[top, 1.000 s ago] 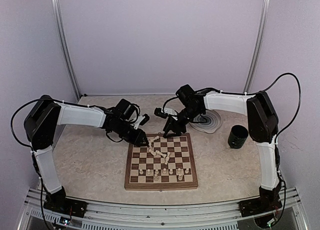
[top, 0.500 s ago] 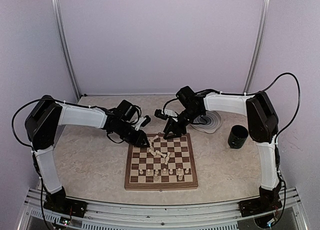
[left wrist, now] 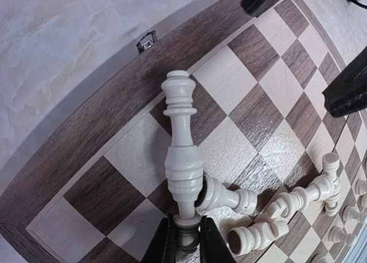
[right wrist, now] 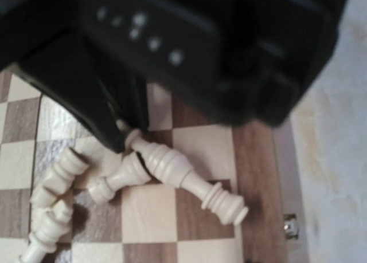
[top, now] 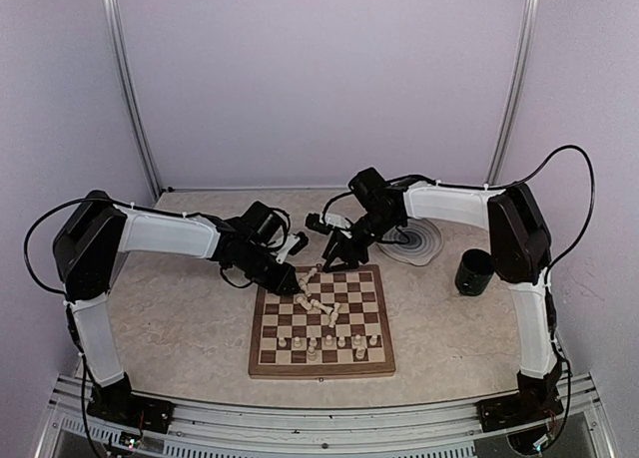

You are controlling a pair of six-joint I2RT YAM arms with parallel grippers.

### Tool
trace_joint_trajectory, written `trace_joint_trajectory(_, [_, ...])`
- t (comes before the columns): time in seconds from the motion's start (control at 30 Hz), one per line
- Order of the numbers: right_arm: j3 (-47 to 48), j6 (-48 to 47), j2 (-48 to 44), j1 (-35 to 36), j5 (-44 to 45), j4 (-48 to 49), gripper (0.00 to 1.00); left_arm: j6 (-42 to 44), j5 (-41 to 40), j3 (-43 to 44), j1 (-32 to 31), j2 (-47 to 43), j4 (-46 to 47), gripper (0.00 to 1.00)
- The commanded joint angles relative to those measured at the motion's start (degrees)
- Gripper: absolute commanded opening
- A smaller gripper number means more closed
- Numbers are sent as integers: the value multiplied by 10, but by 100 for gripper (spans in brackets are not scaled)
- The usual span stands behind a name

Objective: Set up the chess pieces on the board
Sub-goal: Adjust the chess pile on the chessboard.

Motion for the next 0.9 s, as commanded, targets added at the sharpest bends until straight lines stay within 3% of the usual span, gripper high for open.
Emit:
trace_joint_trajectory(0.0, [20,-17,17,4,-8,-10,45,23,-32,2,-2,21,-44,11])
trace_joint_trajectory(0.3, [23,-64,30,15,20,-6,45,41,-8,-2,-6,13,-43,7])
trace_joint_trajectory(0.5, [34,-72,47,19,15,-5,46,40,46,-15,7,-4,-20,4])
trace_joint_trajectory(0.87, [52,-78,77,22,-8,-14,46,41,64,-18,11,-15,-9,3])
